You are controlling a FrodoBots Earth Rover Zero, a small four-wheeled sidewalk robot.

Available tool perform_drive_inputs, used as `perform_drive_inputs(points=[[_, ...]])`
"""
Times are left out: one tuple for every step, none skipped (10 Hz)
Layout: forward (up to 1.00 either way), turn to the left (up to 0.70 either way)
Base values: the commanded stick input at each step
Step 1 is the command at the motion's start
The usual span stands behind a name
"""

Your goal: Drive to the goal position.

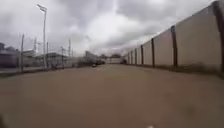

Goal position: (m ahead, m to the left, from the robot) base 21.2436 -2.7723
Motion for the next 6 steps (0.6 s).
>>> perform_drive_inputs(points=[[0.85, 0.01], [0.85, 0.01], [0.85, 0.01], [0.85, 0.01], [0.85, 0.01], [0.85, 0.01]])
